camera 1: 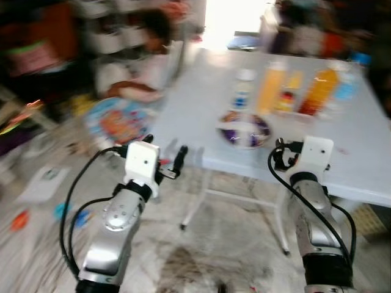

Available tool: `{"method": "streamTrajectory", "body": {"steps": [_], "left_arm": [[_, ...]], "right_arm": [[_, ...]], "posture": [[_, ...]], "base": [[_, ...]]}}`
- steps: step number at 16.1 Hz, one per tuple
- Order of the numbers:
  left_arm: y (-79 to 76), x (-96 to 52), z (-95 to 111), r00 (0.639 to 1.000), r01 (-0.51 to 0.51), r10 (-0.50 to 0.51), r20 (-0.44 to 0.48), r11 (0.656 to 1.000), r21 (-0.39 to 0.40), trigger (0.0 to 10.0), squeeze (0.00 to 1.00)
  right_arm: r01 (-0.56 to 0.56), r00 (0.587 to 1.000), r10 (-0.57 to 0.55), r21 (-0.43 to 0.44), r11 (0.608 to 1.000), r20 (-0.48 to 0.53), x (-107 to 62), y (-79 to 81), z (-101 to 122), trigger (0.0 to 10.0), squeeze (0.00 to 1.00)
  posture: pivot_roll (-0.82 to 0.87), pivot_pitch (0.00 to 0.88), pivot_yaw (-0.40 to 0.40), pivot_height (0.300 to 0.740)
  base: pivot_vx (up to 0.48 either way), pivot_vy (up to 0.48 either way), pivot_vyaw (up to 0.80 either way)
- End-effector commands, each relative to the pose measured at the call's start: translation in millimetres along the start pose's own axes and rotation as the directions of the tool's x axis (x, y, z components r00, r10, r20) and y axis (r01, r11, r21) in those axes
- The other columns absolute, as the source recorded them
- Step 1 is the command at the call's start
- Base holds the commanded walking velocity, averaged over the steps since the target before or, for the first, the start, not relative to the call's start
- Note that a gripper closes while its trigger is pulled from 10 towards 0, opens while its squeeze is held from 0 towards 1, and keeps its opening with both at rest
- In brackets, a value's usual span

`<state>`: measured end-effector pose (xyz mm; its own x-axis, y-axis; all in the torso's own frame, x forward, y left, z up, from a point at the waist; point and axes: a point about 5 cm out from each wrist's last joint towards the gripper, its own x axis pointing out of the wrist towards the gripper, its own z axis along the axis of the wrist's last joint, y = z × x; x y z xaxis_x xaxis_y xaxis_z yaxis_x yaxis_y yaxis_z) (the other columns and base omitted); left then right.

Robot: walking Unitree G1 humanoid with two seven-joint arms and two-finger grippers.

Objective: Restocking fridge

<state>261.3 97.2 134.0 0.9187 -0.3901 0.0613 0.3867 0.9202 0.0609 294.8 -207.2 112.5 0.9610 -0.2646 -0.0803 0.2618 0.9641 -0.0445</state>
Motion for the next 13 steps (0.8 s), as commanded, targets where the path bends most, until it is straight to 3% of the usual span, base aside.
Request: {"method": "streamTrajectory", "body": {"steps": [1, 5, 13], "left_arm": [[1.3, -0.2, 2, 1.0, -0.007, 0.007, 0.0, 1.0, 0.015, 10.0, 0.0], [5.1, -1.8, 12, 0.999, -0.039, 0.038, 0.019, 0.999, 0.034, 10.0, 0.0], [9.6, -0.7, 11, 0.999, -0.047, 0.046, 0.015, 0.999, 0.027, 10.0, 0.0]], "right_arm": [[-0.011, 1.0, 0.011, 0.004, 1.0, 0.011, 0.3, 5.2, 4, 10.0, 0.0], [-0.033, 0.999, 0.033, 0.014, 0.999, 0.03, 0.0, 13.1, 11, 10.0, 0.0], [-0.045, 0.998, 0.045, 0.004, 0.999, 0.041, -10.9, 20.2, 7, 10.0, 0.0]], "posture": [[0.0, 0.0, -0.025, 0.74], [0.02, 0.0, -0.026, 0.74], [-0.01, 0.0, 0.03, 0.74]], "base": [[0.0, 0.0, -0.8], [0.0, 0.0, -0.75], [0.0, 0.0, 0.0]]}}
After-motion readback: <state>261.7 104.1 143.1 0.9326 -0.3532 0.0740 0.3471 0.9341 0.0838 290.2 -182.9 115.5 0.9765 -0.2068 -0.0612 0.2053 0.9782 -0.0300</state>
